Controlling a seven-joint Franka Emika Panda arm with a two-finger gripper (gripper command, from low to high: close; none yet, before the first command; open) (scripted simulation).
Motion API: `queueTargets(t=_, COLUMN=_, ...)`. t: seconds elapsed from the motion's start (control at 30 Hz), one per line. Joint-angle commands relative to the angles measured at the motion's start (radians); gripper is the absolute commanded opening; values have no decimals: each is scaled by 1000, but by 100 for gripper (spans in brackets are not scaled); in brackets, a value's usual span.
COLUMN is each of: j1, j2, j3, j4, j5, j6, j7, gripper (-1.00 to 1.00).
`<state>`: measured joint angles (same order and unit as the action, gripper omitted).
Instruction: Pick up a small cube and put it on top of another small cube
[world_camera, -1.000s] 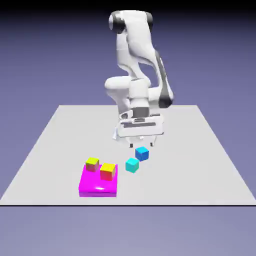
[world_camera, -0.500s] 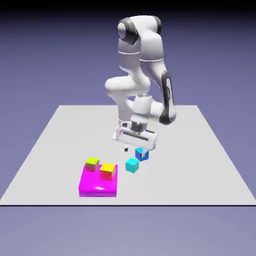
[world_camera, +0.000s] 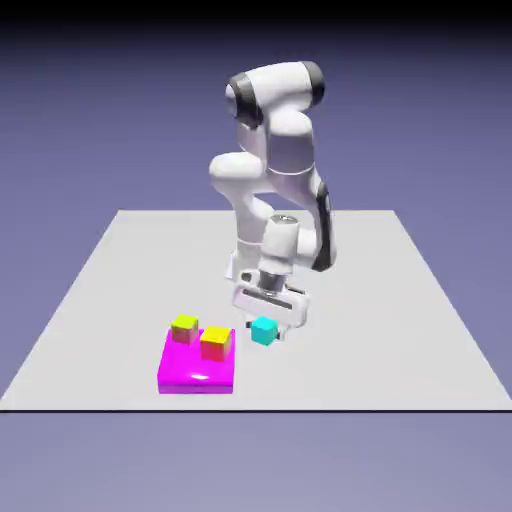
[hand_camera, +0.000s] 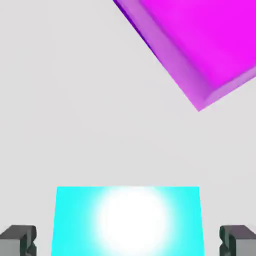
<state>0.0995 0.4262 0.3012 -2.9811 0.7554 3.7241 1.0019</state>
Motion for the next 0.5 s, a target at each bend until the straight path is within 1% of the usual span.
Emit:
queueTargets(t=0.0, j1=15, j2=-26, j3=1, j4=-2, j5=45, j6=-20, j7=-30, gripper=-100)
queueTargets(t=0.4, j1=197, j2=-337, j3=9, j4=-29, j5=566, j6=-252, j7=-381, gripper=-100)
queueTargets(t=0.47, j1=173, j2=-356, j3=48, j4=-21, j5=653, j6=-247, j7=-449, gripper=-100)
